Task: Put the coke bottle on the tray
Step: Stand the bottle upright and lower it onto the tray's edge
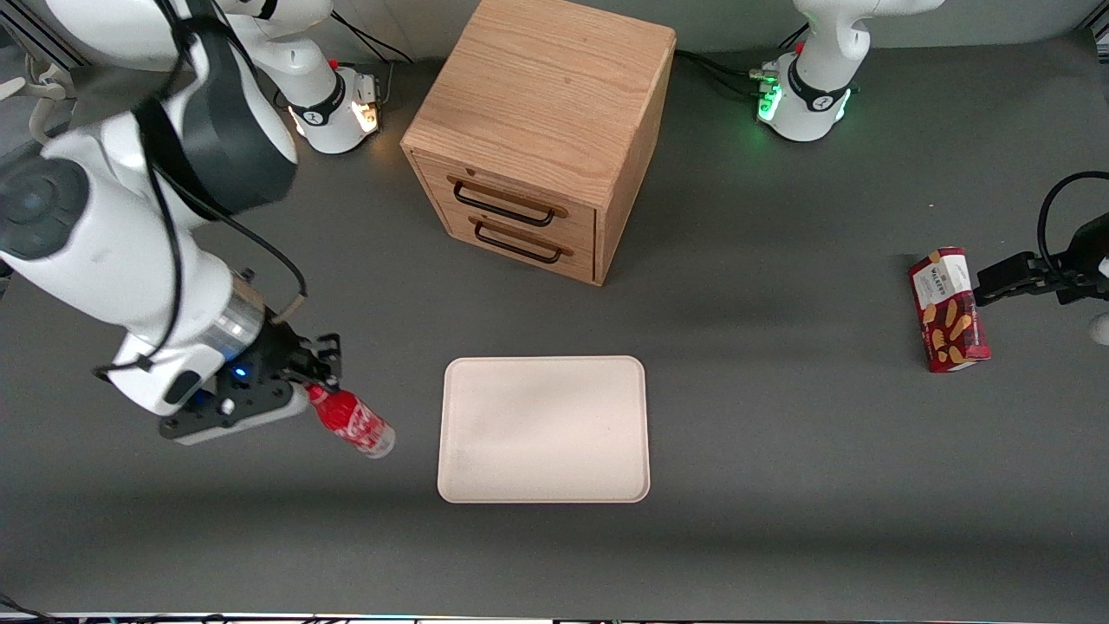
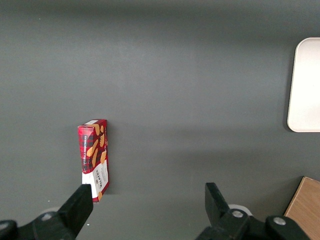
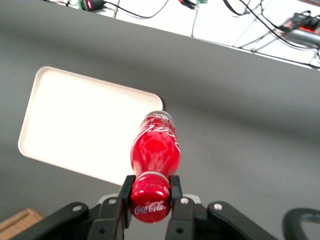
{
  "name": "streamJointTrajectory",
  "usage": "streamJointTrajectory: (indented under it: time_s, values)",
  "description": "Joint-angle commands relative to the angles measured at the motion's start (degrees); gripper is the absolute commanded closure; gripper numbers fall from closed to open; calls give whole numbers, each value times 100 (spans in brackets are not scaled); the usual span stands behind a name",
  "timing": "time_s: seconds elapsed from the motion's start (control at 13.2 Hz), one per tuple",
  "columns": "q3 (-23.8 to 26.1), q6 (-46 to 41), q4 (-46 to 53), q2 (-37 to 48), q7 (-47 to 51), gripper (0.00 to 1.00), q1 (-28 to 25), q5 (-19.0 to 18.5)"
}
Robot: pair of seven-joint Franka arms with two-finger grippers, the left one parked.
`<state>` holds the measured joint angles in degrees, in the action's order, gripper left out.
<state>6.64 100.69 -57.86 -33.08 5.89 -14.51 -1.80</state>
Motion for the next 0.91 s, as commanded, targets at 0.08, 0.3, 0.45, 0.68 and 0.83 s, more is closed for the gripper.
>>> streamJointTrajectory:
  time_s: [0.08, 0.3, 0.45, 0.68, 0.83]
  values:
    - [223, 801, 372, -760, 307, 100, -165, 13]
    - [223, 1338, 354, -1174, 316, 100, -262, 5]
    - [223, 1374, 302, -1341, 403, 100, -289, 5]
    - [223, 1374, 22, -1403, 491, 100, -280, -145]
    - [223, 1374, -120, -1395, 737, 92, -280, -145]
